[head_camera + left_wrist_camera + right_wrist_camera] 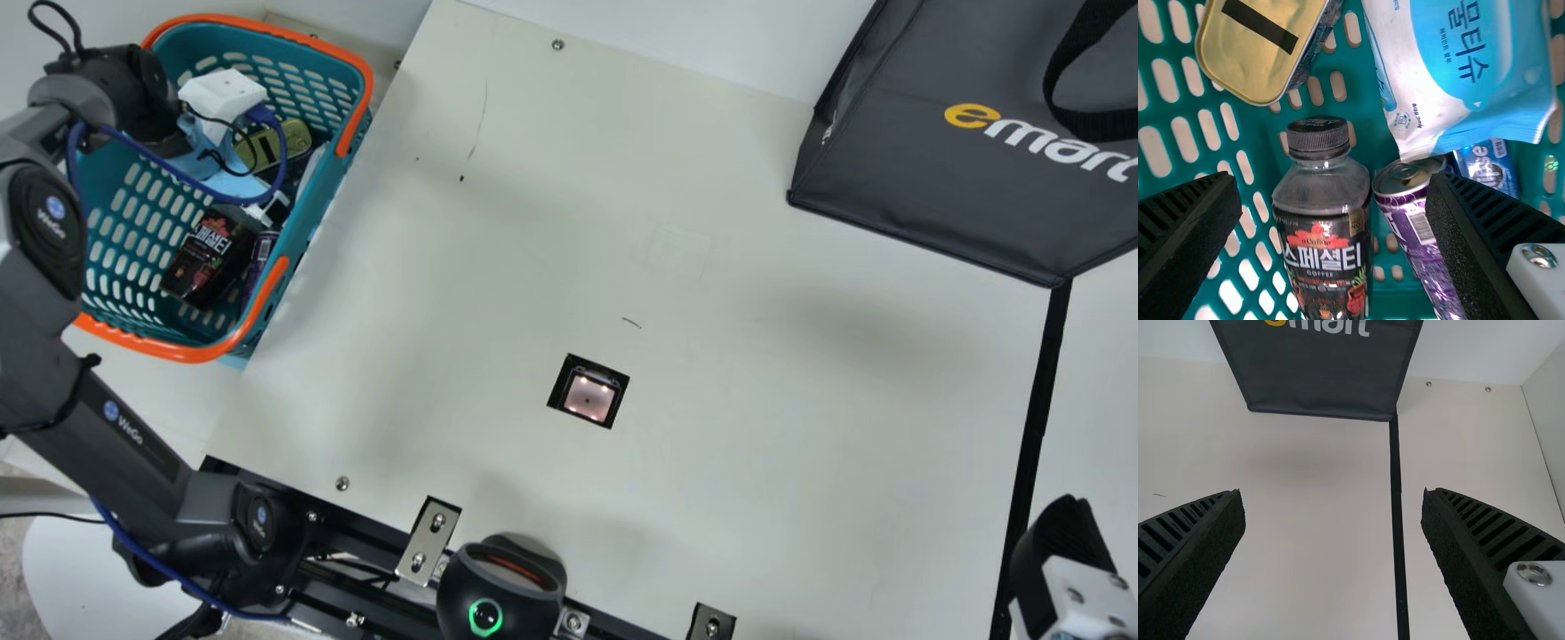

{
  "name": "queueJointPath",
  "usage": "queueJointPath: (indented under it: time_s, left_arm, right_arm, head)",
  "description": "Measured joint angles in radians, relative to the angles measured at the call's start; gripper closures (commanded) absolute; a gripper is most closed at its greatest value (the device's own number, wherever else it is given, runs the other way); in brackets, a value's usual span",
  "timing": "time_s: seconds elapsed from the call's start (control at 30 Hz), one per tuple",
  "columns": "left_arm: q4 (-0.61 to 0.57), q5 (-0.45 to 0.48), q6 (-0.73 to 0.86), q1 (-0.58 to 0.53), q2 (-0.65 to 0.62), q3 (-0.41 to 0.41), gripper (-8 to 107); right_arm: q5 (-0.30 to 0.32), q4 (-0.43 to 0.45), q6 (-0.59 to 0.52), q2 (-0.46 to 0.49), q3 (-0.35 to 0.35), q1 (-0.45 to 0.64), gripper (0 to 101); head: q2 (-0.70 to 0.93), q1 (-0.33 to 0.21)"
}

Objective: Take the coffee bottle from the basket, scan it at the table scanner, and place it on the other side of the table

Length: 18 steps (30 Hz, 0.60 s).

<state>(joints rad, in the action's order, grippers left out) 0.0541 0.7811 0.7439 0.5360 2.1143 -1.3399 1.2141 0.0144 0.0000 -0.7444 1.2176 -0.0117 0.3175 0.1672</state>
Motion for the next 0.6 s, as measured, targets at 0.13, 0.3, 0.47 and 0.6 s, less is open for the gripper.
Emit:
queueJointPath:
  time_s: [0.13,0.3,0.47,0.6]
  left_arm:
    - [0.013,-0.017,-0.006,-0.004,0.028,-0.012,9]
    - [0.024,-0.028,-0.024,-0.006,0.056,-0.03,9]
    - [0.031,-0.043,-0.047,-0.008,0.072,-0.035,9]
    - [0.037,-0.062,-0.071,-0.009,0.086,-0.035,9]
  right_arm:
    - [-0.001,0.0,0.0,0.0,0.0,0.0,6]
    - [0.0,0.0,0.0,0.0,0.0,0.0,6]
    - [0.0,0.0,0.0,0.0,0.0,0.0,6]
    - [0.0,0.0,0.0,0.0,0.0,0.0,6]
  head:
    - [0.0,0.0]
    - [0.002,0.0]
    - [0.0,0.0]
    - [0.0,0.0]
